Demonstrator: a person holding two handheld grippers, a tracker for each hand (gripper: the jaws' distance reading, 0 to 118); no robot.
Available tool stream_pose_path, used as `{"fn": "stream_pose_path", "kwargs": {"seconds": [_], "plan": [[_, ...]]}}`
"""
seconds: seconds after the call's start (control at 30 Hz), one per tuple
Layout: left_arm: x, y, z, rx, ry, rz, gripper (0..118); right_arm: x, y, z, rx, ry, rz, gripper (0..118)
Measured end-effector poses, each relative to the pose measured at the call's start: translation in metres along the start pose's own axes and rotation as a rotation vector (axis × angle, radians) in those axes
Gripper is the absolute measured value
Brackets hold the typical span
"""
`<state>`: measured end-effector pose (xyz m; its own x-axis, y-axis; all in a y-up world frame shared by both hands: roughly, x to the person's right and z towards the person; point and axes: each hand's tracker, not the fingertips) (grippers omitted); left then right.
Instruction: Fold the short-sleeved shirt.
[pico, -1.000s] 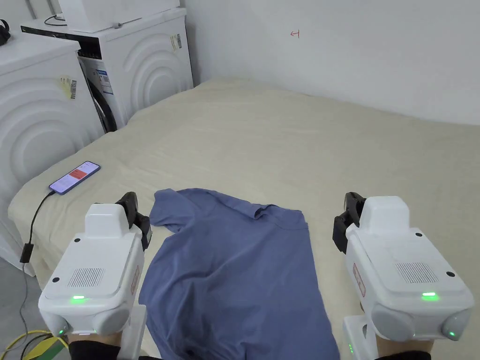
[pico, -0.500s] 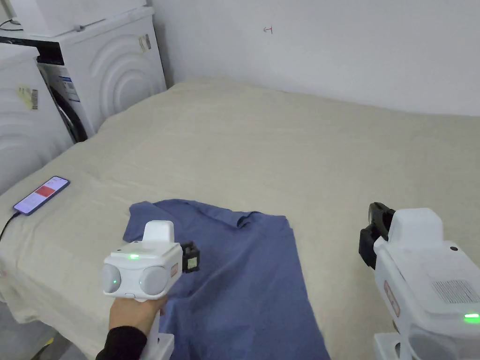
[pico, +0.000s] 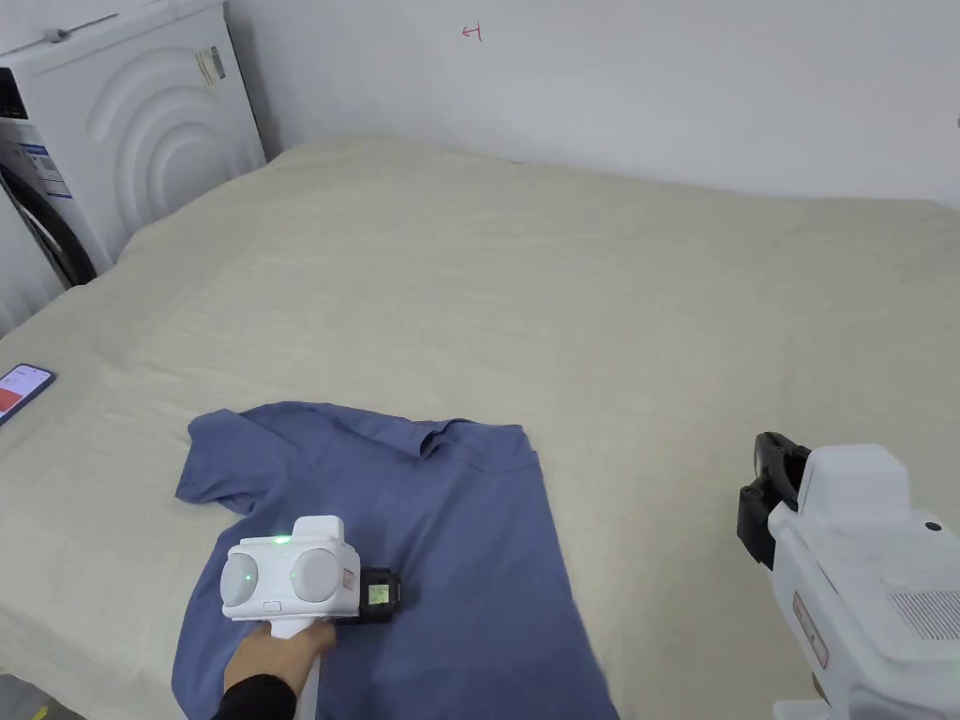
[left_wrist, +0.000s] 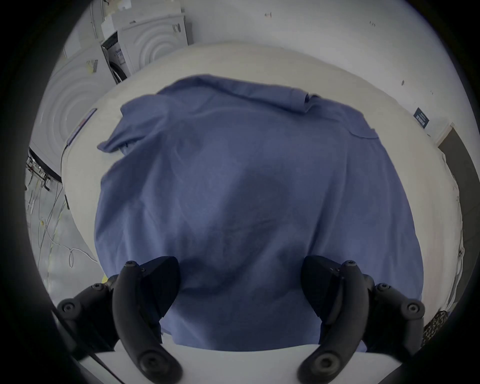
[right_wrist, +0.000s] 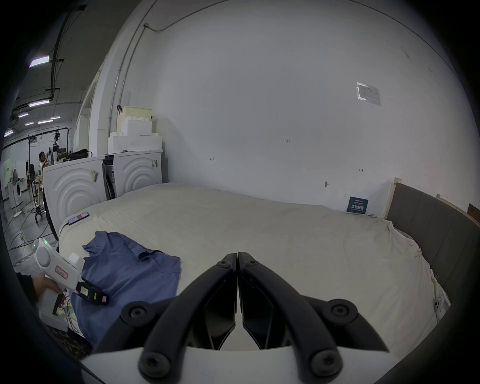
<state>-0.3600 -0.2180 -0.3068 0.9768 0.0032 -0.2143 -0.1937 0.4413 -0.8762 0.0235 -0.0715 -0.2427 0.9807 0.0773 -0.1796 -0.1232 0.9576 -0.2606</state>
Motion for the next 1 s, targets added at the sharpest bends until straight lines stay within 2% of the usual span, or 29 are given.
{"fn": "stream_pose_path", "kwargs": {"seconds": [0.1, 0.17, 0.2, 0.27, 0.3, 0.47, 0.57, 0.7, 1.0], "plan": [[0.003, 0.003, 0.013, -0.026, -0.02, -0.004, 87, 0.005, -0.002, 0.0, -0.007, -0.007, -0.002, 0], [0.005, 0.0, 0.018, -0.024, -0.044, -0.005, 71, 0.008, -0.003, 0.001, -0.009, -0.009, -0.009, 0], [0.003, 0.004, 0.013, -0.013, -0.054, -0.013, 60, 0.009, -0.003, 0.002, -0.007, -0.01, -0.011, 0], [0.005, 0.002, 0.017, 0.023, -0.067, -0.045, 16, 0.011, -0.002, 0.004, -0.005, -0.013, -0.012, 0], [0.004, 0.001, 0.019, 0.037, -0.097, -0.043, 0, 0.013, -0.002, 0.005, -0.004, -0.015, -0.014, 0], [-0.002, -0.007, 0.022, 0.097, -0.122, 0.007, 0, 0.022, 0.0, 0.012, 0.001, -0.025, -0.022, 0], [-0.013, -0.002, 0.044, 0.165, -0.238, 0.115, 0, 0.03, 0.002, 0.017, 0.008, -0.036, -0.019, 0], [-0.018, 0.017, 0.081, 0.258, -0.346, 0.176, 0, 0.042, 0.004, 0.024, 0.017, -0.055, -0.038, 0], [0.065, 0.072, 0.163, 0.407, -0.427, -0.077, 0, 0.08, 0.014, 0.062, 0.07, -0.121, -0.073, 0]]}}
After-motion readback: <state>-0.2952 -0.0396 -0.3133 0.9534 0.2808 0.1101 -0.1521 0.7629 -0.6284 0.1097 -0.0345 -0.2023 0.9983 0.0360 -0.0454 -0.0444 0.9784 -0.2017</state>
